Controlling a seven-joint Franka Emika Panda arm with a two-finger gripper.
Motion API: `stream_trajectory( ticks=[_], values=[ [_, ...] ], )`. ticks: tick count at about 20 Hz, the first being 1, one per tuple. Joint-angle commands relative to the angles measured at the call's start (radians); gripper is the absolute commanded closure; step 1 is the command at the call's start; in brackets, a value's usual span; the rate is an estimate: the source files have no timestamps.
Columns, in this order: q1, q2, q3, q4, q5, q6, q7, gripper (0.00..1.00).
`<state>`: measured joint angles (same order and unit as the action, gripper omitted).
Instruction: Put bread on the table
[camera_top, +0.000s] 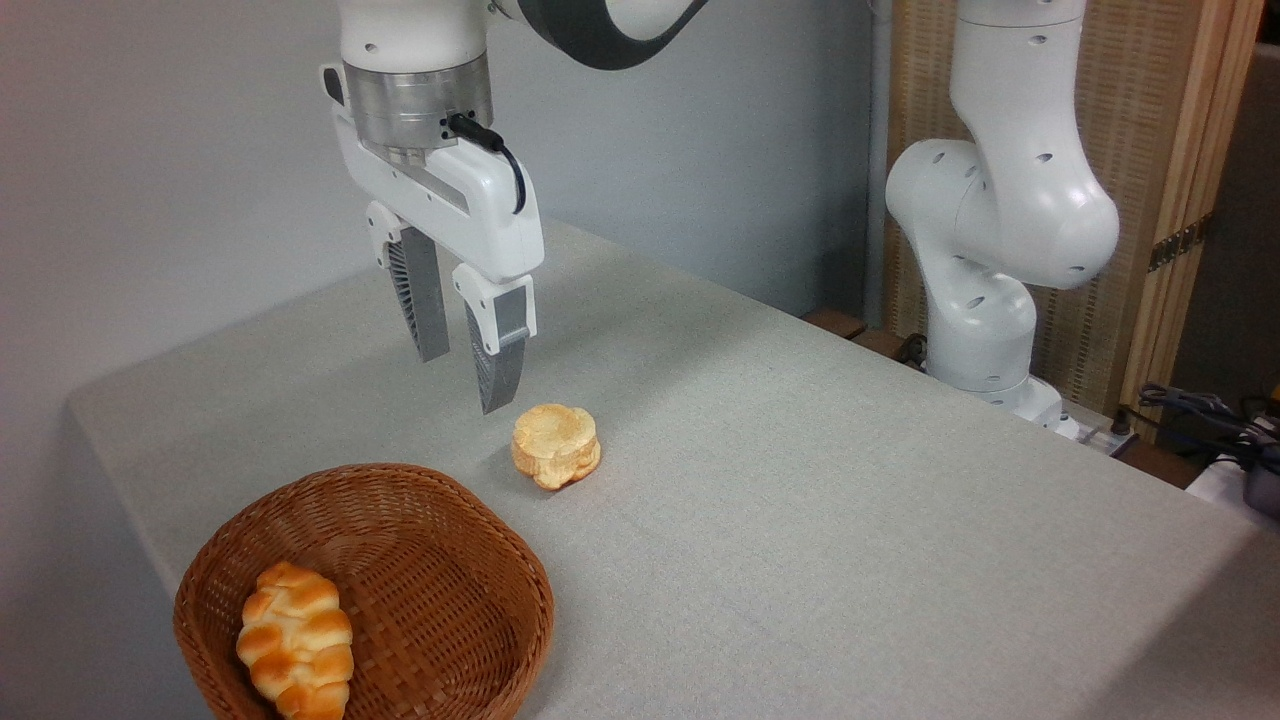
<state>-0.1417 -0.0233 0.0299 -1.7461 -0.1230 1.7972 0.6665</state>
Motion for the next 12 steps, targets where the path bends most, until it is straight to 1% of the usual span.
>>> stream_trajectory(
  ticks=[1,9,12],
  values=[
    [-0.003,0.006,0.013,0.022,-0.007,-0.022,0.001,0.0],
    [-0.003,0.003,0.008,0.023,-0.006,-0.024,0.001,0.0],
    [-0.001,-0.003,0.016,0.023,-0.004,-0.025,-0.002,0.0]
  ],
)
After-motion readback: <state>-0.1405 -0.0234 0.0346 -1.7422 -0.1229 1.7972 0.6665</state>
